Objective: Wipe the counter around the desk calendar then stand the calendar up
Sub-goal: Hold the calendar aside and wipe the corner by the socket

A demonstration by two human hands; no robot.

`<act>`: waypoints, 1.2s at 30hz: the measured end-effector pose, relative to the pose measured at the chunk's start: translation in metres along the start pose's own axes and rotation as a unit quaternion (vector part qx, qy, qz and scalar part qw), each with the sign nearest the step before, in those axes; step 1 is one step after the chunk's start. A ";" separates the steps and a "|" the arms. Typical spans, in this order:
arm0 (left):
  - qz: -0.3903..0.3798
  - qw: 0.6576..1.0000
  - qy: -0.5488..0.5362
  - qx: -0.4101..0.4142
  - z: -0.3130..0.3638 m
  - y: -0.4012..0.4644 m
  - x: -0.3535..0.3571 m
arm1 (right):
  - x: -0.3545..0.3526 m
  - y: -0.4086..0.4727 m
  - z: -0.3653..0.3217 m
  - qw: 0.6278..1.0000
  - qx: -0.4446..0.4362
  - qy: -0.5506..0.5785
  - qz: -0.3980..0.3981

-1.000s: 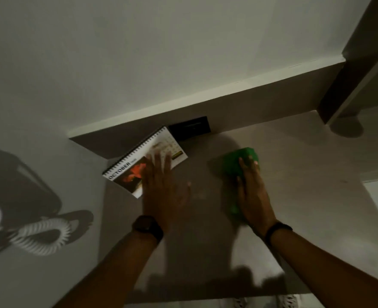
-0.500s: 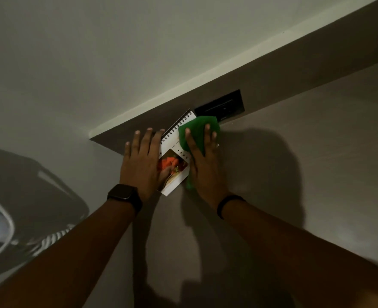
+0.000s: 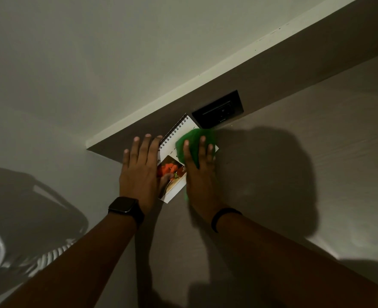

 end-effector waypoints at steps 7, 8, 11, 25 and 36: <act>0.002 1.000 0.005 -0.004 0.002 0.000 0.000 | -0.001 0.012 -0.018 0.999 0.037 0.030 0.025; 0.001 1.000 0.004 -0.003 0.002 -0.001 0.000 | 0.003 0.002 -0.021 1.000 -0.002 0.020 0.018; -0.002 1.000 0.006 -0.004 0.001 0.000 0.001 | 0.008 -0.011 -0.001 1.000 0.029 -0.001 -0.005; 0.008 1.000 0.024 -0.007 0.004 0.001 -0.001 | -0.001 0.008 0.002 0.993 0.107 0.037 0.021; 0.008 1.000 0.027 -0.004 0.004 -0.001 -0.001 | 0.000 0.009 0.008 0.996 0.082 0.006 0.024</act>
Point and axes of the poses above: each hand's wrist, its own y-axis towards the middle knuckle, its own x-axis out of the palm, z = x × y, the point moved 5 cm from there along y, towards the middle knuckle, and after that the axes turned 4 degrees about -x, right-handed, at the moved point
